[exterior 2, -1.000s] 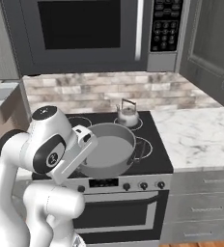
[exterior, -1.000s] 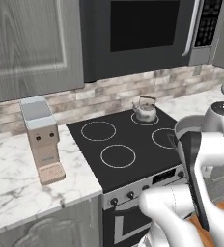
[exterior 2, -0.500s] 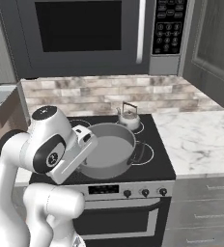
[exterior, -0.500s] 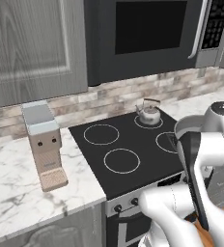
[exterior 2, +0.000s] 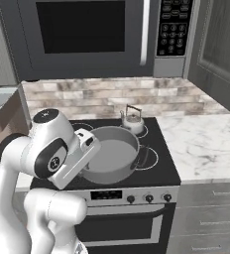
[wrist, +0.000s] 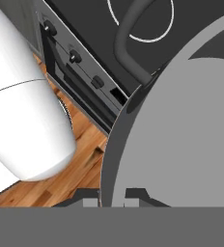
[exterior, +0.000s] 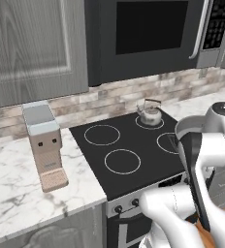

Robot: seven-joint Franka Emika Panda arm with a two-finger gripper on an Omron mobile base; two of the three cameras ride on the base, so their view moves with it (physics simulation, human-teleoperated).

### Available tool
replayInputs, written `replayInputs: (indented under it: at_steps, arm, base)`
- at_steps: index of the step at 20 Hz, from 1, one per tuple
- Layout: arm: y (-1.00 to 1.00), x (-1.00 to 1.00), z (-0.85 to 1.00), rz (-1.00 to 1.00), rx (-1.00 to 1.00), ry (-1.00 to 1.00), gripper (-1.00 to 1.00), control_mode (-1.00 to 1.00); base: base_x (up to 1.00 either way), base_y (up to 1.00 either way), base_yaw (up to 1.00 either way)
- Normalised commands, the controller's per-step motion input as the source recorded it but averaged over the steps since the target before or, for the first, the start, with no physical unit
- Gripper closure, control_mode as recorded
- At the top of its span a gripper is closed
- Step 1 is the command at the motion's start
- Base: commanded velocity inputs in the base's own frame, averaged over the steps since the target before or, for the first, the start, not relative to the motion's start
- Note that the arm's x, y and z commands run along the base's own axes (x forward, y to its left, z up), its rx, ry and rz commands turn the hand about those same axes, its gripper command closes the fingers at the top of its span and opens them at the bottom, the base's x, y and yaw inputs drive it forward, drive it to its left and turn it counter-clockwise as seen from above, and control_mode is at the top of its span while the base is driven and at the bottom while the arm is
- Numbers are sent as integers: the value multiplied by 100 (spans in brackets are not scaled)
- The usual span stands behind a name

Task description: Pick the kettle from the cabinet and place it on a stove burner. Then pick the pot from the counter and place it on another stove burner. Finally, turn both burners on.

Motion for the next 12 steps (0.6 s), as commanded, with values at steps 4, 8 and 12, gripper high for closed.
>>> replayInputs:
  at_steps: [4, 8, 12]
  arm:
    - [0, 10, 0, 0, 0, 0, 100, -100]
    - [0, 31, 0, 0, 1, 0, 100, -100]
    - [-2, 39, 0, 0, 3, 0, 100, -100]
  base:
    - [0, 0, 0]
    - [0, 0, 0]
    - [0, 0, 0]
